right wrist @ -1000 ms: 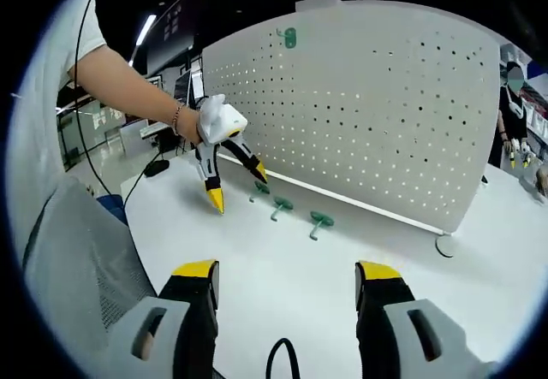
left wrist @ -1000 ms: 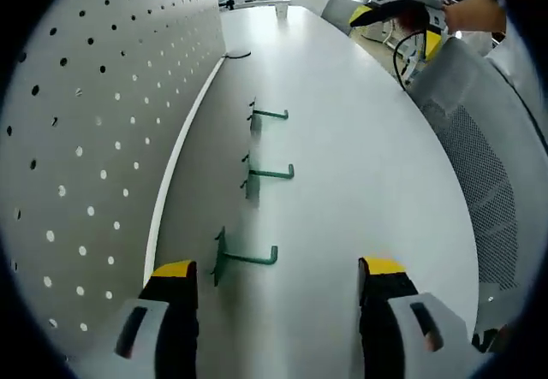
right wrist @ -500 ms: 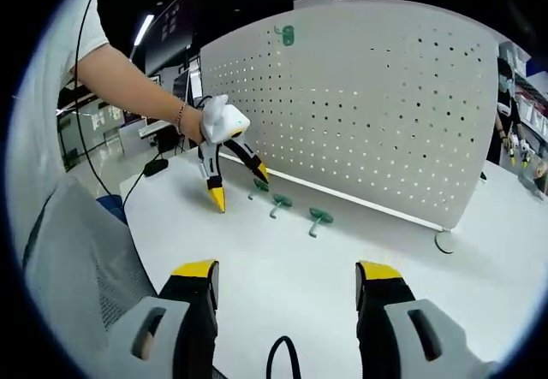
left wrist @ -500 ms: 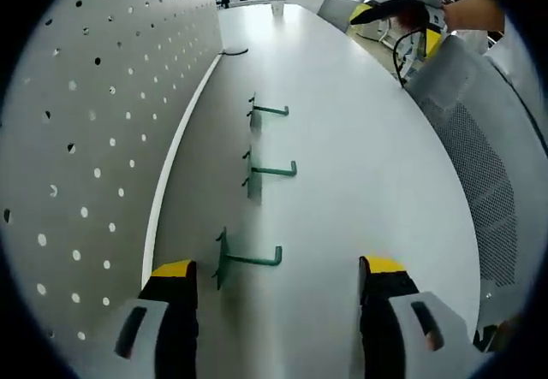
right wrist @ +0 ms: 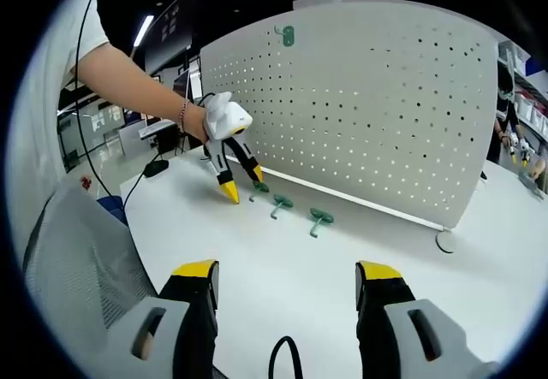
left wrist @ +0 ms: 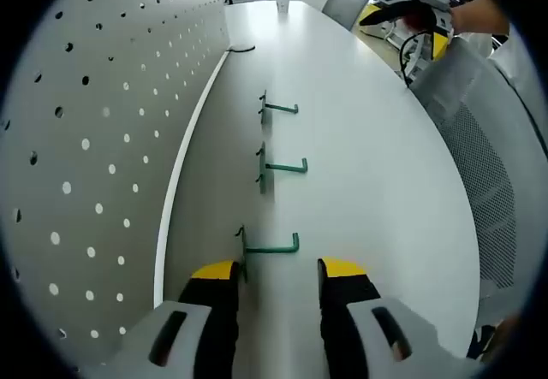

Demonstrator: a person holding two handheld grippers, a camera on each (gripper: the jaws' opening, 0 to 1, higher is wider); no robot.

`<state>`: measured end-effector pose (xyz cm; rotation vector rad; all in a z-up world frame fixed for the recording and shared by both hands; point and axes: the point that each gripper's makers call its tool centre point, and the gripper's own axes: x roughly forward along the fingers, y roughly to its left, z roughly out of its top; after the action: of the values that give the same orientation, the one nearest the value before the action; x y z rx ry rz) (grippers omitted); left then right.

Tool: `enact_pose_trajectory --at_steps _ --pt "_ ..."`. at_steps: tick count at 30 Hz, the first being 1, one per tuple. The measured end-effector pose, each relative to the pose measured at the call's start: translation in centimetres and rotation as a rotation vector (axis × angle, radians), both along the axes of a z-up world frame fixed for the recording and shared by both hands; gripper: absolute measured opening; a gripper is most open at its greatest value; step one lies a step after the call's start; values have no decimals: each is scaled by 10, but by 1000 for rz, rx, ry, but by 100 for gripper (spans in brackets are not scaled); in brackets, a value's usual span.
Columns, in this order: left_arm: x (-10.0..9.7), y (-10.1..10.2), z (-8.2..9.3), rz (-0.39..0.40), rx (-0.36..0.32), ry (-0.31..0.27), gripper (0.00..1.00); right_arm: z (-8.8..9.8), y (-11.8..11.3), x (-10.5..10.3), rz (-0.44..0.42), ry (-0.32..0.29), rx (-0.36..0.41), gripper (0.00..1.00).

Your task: Insert the hook assembly into the mounting plate slot until the hook locks in place.

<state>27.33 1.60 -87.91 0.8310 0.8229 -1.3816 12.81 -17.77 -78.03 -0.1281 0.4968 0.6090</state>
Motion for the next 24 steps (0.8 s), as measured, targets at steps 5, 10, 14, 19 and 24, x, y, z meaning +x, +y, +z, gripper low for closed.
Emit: enact_pose_trajectory --at_steps 5,10,14,19,24 --pt "4 0 0 39 6 -5 24 1 0 0 -4 -3 0 62" --pt "6 0 0 68 4 -14 22 1 0 0 -3 -3 3 62" --pt "9 0 0 104 -4 -11 19 2 -1 1 -9 -7 10 62" --pt "12 -1 0 130 1 -19 16 3 -2 1 -12 -12 11 62" --pt "16 -1 0 159 9 -34 11 3 -3 1 -17 -13 13 61"
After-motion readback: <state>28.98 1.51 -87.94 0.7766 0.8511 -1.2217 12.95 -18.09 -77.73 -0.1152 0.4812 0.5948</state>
